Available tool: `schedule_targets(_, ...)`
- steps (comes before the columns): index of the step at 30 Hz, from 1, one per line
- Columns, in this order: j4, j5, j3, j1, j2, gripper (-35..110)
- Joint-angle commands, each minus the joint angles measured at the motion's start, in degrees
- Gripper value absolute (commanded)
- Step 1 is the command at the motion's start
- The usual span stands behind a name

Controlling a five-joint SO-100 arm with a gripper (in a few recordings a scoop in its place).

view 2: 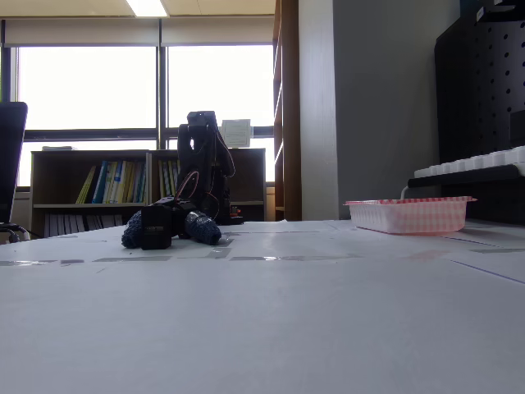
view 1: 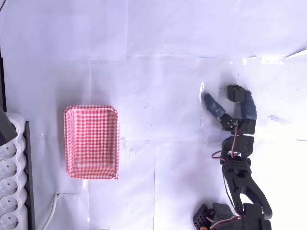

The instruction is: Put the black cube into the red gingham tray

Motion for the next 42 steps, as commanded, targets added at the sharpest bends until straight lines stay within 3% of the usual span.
schedule_targets(1,0.62,-0.97,4.83,0.09,1.41,50)
schedule_targets(12,0.09,-1.93,5.36,-0.09,1.93,40)
schedule_targets(26,-0.44,-4.13,5.27,-0.44,1.58,9)
schedule_targets(30,3.87,-2.64,4.13,-0.70,-0.35,0)
schedule_targets(36,24.61,3.78,2.11,-1.32,-11.60,0)
schedule_targets(40,53.79,5.98,5.27,-1.58,-24.26,0)
schedule_targets(42,77.43,6.24,11.60,-2.11,-30.15,0)
